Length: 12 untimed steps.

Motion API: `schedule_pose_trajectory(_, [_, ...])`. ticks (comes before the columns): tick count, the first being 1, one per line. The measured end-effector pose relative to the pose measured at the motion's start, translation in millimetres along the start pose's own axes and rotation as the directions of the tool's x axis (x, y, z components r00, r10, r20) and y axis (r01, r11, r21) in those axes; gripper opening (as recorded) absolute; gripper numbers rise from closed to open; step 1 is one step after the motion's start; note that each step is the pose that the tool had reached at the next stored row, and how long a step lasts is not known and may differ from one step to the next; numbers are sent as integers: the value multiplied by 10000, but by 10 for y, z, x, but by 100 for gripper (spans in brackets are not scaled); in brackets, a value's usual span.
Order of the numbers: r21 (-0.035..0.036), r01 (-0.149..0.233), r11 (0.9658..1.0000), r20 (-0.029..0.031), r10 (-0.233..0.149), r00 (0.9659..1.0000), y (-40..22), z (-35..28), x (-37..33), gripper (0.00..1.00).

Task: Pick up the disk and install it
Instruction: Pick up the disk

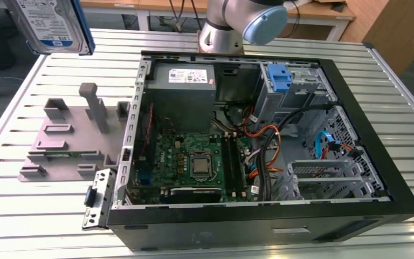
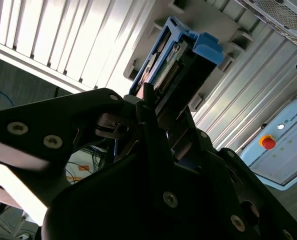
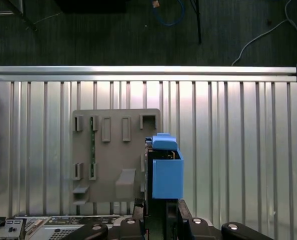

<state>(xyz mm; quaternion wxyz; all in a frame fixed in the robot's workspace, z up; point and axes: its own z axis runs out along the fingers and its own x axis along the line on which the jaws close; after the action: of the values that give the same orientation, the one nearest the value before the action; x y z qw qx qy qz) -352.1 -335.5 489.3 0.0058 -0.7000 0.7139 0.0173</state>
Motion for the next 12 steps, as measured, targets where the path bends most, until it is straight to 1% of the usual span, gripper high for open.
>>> schedule_pose_trajectory(6, [1,0,10000,0,0,10000,-72,-1,-2,35])
schedule_pose_trajectory(12, [0,0,10000,0,0,10000,-131,-2,-5,35])
